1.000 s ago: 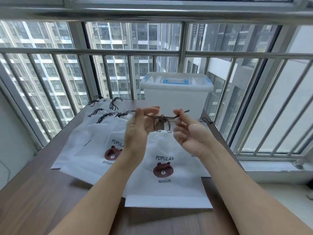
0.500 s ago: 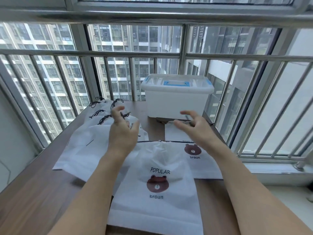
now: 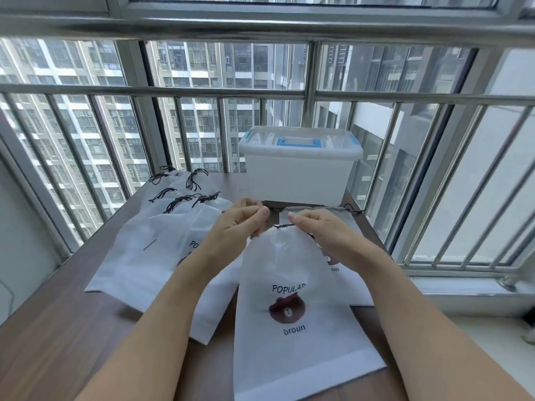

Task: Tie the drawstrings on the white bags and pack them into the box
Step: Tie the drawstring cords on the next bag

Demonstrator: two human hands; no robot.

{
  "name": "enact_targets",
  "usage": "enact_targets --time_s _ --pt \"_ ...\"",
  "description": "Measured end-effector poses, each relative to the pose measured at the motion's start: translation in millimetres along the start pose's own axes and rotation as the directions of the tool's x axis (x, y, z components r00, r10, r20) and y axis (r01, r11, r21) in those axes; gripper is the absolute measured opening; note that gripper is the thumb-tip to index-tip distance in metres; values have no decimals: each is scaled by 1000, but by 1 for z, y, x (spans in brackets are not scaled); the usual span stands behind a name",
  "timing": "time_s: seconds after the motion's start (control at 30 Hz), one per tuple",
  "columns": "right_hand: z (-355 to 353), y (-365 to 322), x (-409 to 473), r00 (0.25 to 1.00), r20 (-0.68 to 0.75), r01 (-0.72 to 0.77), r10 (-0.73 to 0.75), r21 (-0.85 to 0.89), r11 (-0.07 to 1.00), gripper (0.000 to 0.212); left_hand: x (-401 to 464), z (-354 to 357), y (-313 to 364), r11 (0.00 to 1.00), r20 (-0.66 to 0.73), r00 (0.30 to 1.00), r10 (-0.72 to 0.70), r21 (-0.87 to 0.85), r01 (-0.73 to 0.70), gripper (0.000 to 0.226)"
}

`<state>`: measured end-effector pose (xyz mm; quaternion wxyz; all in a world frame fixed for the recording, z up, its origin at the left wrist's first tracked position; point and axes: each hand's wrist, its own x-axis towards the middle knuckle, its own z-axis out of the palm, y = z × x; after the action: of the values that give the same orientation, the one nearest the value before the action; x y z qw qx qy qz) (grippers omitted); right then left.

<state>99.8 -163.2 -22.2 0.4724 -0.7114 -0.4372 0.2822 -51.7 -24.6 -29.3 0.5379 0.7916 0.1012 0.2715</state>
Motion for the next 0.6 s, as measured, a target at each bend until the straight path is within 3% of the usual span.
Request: enact_targets --time_s 0.1,0.2,0.27,0.37,0.47,0.6 --pt "1 7 7 983 -67 176 -173 53 983 44 -5 0 11 873 150 987 -58 -472 123 49" --pt "0 5 5 963 -47 264 -266 -51 963 41 -5 3 12 753 137 985 -101 -637 166 45" --pt "0 4 3 959 6 281 -282 -83 956 40 -1 5 11 781 69 990 -127 -608 143 34" --pt "6 1 1 967 29 254 -253 -29 967 41 2 10 0 920 10 990 -141 -368 135 24" --pt "10 -1 1 982 -23 188 -189 -34 982 36 1 18 -8 956 13 986 -168 -243 166 23" --pt "11 1 3 956 -149 243 -251 -69 968 20 2 22 -9 983 -34 987 -155 -108 150 27"
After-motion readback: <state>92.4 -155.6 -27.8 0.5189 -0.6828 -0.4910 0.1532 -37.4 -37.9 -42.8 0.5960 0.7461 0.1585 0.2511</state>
